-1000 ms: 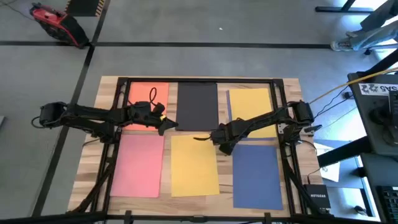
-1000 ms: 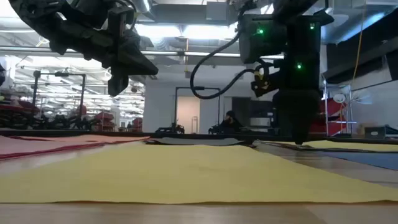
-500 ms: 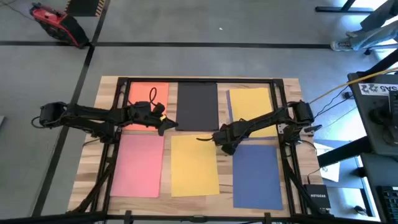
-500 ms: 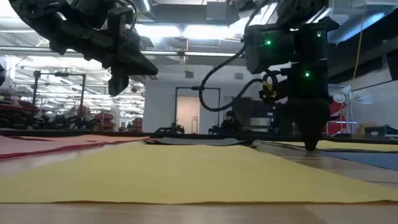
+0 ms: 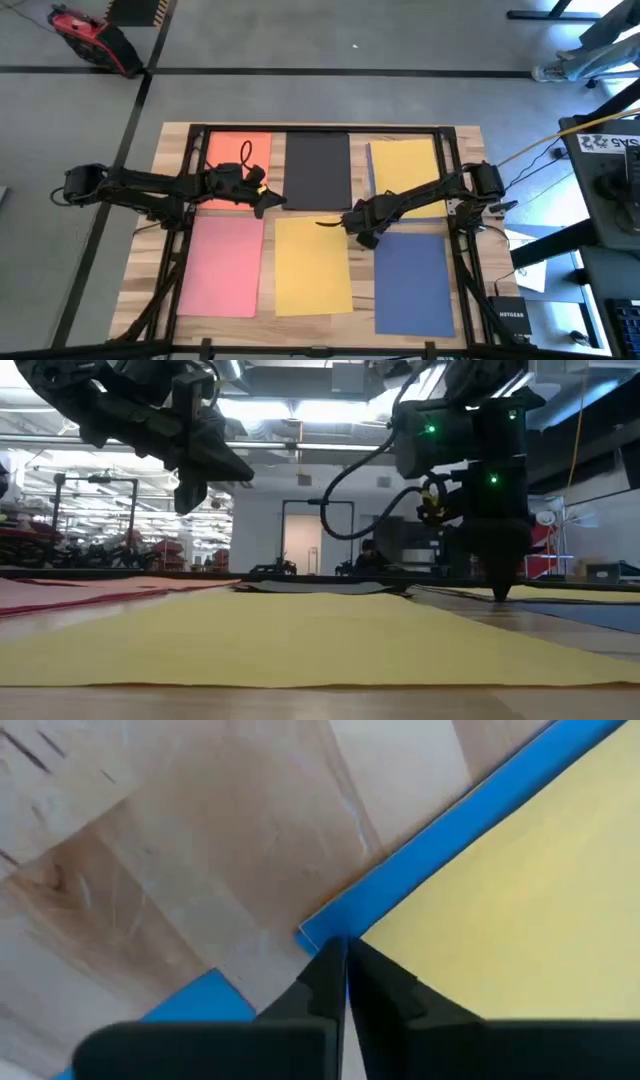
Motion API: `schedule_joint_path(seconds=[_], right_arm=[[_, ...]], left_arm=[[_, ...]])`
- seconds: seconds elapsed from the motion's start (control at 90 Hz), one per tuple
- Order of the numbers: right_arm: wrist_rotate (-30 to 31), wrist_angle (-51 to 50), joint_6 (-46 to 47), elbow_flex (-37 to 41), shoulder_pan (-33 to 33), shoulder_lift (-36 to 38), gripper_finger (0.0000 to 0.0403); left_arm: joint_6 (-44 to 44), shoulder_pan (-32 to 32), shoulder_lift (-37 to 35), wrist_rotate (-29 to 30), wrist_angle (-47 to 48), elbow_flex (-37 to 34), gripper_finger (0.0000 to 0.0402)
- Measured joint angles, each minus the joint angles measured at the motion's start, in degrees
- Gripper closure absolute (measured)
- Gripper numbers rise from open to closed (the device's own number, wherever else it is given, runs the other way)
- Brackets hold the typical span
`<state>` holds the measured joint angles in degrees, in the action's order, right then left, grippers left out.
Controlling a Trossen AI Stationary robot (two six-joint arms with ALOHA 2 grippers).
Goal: Organize paper
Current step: Stack the yellow color paper on top of the other yellow color paper
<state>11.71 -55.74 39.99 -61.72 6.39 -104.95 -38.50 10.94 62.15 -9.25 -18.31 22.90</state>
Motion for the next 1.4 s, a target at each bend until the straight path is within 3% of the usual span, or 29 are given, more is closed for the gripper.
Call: schedule_joint_path(seconds=[0.389, 0.733, 0.9, 1.089, 1.289, 1.4], right_arm=[[2.19, -2.48, 0.09, -3.25, 0.02, 0.00, 0.0396], [3.78, -1.30, 1.88, -0.97, 0.00, 0.00, 0.0282], [4.33, -1.10, 2.07, 0.69, 0.00, 0.00, 0.0264], [5.79, -0.87, 2.12, 2.05, -0.06, 0.00, 0.0294], [5.84, -0.59, 1.95, 2.28, -0.04, 0.00, 0.0390], [5.30, -0.45, 1.84, 2.18, -0.04, -0.02, 0.0396]], left_arm=[[-0.04, 0.00, 0.00, -0.01, -0.06, 0.00, 0.0402], [0.42, 0.00, 0.00, -1.01, -0.08, 0.00, 0.0402], [0.50, 0.00, 0.00, -1.04, -0.06, 0.00, 0.0402], [0.59, 0.00, 0.00, -1.04, -0.06, 0.00, 0.0402], [0.42, 0.00, 0.00, -1.04, -0.04, 0.00, 0.0402], [0.30, 0.00, 0.00, -1.04, -0.06, 0.00, 0.0402]])
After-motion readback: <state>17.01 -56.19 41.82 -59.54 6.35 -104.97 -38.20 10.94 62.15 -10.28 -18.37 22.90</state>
